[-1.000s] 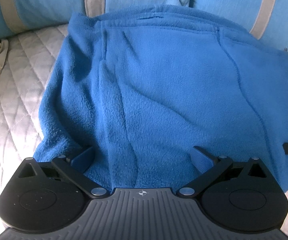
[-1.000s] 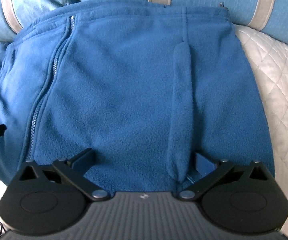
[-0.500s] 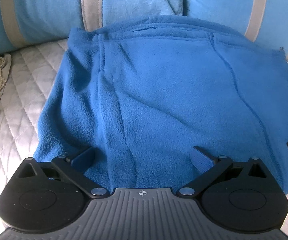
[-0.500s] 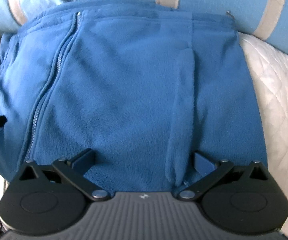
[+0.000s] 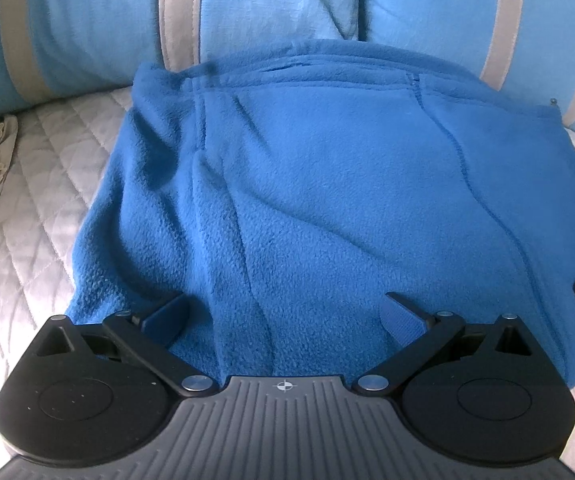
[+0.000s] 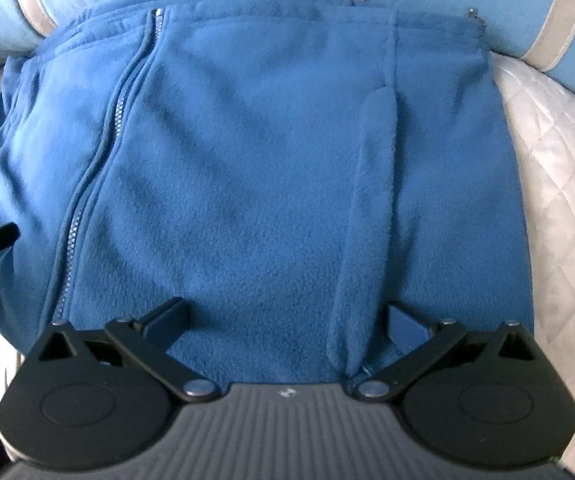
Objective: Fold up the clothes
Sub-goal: 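Raise both open tools and move them to the folded hoodie's side edge, then roll both tools and lower them onto the folded hoodie's edge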
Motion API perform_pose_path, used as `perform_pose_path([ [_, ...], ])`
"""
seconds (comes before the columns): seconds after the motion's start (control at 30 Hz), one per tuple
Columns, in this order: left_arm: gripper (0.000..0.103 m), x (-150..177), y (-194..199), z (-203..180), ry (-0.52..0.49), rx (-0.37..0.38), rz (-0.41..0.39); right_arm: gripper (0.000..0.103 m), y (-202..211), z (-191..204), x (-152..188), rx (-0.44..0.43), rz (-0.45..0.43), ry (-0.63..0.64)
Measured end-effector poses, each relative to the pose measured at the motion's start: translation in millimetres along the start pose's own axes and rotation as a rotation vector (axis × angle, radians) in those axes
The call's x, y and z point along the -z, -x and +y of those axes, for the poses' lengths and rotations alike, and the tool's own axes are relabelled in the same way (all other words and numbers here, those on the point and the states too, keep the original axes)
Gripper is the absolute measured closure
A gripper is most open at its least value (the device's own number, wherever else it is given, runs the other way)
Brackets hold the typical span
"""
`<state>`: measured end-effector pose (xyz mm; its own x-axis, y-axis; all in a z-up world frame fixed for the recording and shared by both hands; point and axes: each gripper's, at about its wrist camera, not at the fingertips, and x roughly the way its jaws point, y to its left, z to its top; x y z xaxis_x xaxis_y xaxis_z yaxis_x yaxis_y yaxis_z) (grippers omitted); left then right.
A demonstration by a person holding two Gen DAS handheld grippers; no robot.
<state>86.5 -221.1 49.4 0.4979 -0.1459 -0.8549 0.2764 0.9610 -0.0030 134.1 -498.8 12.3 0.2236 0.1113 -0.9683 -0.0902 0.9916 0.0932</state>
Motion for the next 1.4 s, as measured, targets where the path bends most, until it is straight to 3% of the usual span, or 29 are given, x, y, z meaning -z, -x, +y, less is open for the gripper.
perform_pose_path([
  [0.17,0.000,-3.9,10.8,4.4,-0.013,0.015,-0.007,0.001,8.0,-9.8,0.4,-0.039,-0.015,0.012],
  [0.3,0.000,-10.2,33.5,14.9,-0.023,0.012,-0.054,0.001,41.9,-24.2,0.2,-0.030,-0.144,0.083],
  [0.4,0.000,-18.9,54.7,34.3,0.029,0.057,-0.097,0.001,71.1,-43.1,-4.2,-0.042,-0.211,0.104],
  [0.57,0.000,-39.2,92.9,70.0,0.111,0.124,-0.154,0.001,137.8,-82.9,-14.4,-0.087,-0.428,0.083],
  [0.73,0.000,-50.5,126.4,97.6,0.127,0.153,-0.223,0.001,193.2,-122.0,-9.9,-0.054,-0.612,0.129],
  [0.8,0.000,-51.9,135.1,107.3,0.130,0.167,-0.243,0.001,205.3,-139.3,-8.6,-0.025,-0.628,0.112],
  [0.93,0.000,-41.5,131.6,122.5,0.150,0.190,-0.255,0.001,211.9,-166.6,0.0,-0.064,-0.638,0.058],
  [1.1,0.000,-25.3,111.8,143.0,0.236,0.224,-0.219,0.001,176.9,-183.5,4.1,-0.104,-0.550,0.014],
  [1.4,0.000,-11.0,69.6,165.0,0.334,0.259,-0.181,0.001,117.5,-198.9,8.9,-0.181,-0.484,-0.043],
])
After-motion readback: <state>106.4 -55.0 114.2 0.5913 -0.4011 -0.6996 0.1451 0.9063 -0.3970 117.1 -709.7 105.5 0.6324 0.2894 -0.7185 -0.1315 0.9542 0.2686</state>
